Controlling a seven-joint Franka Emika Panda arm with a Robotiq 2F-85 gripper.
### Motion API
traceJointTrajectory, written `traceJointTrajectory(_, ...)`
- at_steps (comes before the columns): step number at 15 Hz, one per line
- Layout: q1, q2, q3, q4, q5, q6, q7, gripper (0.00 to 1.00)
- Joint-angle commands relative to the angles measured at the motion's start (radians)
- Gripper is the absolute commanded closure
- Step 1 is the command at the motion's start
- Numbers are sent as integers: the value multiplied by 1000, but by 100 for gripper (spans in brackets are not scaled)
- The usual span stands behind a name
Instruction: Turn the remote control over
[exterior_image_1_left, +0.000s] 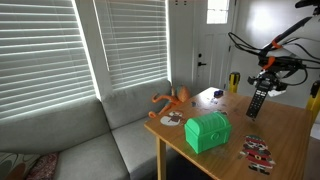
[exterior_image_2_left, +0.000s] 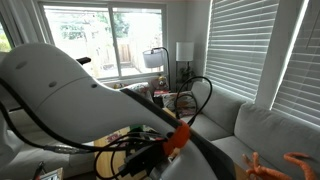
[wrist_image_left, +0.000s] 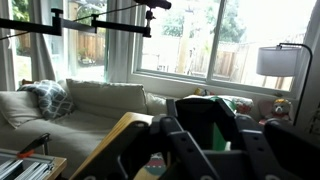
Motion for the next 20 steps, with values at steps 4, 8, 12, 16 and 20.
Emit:
traceJointTrajectory(4, -146, 64, 219, -17, 85, 1, 49, 83)
traceJointTrajectory(8, -149, 87, 216, 3, 59, 2, 56, 83)
traceJointTrajectory(12, -92, 86, 132, 19, 53, 0, 69, 83)
traceJointTrajectory(16, -69, 84, 84, 30, 40, 13, 86, 83)
traceJointTrajectory(20, -57, 75, 58, 36, 41, 27, 90, 83)
